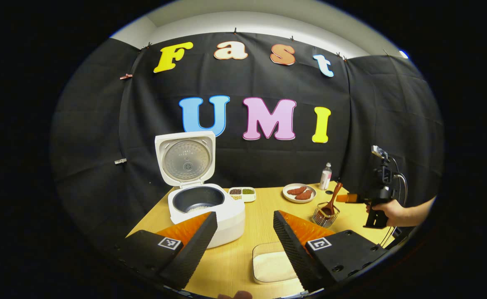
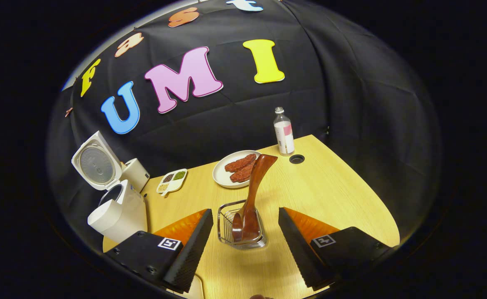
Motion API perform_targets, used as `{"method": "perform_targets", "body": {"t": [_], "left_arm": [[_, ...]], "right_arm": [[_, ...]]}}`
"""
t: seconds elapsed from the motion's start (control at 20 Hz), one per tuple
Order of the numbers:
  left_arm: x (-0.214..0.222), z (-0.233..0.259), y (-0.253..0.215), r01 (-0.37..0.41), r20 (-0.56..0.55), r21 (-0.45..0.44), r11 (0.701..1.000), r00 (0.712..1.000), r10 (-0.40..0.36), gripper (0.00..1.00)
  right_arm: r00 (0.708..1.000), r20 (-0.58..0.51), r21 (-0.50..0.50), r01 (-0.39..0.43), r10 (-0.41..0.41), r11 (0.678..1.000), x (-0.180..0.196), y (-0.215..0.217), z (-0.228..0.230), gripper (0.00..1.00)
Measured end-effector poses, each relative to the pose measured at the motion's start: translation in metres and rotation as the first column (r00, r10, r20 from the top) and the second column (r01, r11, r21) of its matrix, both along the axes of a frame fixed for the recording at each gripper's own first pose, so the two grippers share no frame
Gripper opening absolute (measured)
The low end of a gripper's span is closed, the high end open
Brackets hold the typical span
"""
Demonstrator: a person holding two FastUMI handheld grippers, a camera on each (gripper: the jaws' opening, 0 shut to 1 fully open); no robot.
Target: Close the left gripper, press the button to open the rice cooker; take a wooden spoon from the chopstick holder with the right hand, scoop a spoonful of rice and pour it into the rice cooker, then put the wooden spoon back into the chopstick holder.
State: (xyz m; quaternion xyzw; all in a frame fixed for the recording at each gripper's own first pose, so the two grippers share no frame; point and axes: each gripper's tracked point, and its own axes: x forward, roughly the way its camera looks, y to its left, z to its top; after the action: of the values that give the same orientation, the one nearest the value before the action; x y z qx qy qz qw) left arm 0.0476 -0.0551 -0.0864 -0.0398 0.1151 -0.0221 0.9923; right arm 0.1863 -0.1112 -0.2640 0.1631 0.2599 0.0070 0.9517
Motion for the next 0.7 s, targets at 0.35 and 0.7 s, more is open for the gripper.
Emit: {"method": "perform_targets", "body": {"t": [0.35,0.7], "left_arm": [[0.023,0.05,0.013,0.013,0.115,-0.006,1.0,0.993,-0.012,0.95],[0.05,0.096,0.048,-0.047,0.218,0.029,0.998,0.975,0.04,0.95]], "right_arm": [[0.991,0.131,-0.06,-0.028,0.035,0.998,-0.067,0.02,0.084,0.99],[0.975,0.204,-0.135,-0.062,0.089,0.989,-0.122,0.043,0.14,0.98]]}}
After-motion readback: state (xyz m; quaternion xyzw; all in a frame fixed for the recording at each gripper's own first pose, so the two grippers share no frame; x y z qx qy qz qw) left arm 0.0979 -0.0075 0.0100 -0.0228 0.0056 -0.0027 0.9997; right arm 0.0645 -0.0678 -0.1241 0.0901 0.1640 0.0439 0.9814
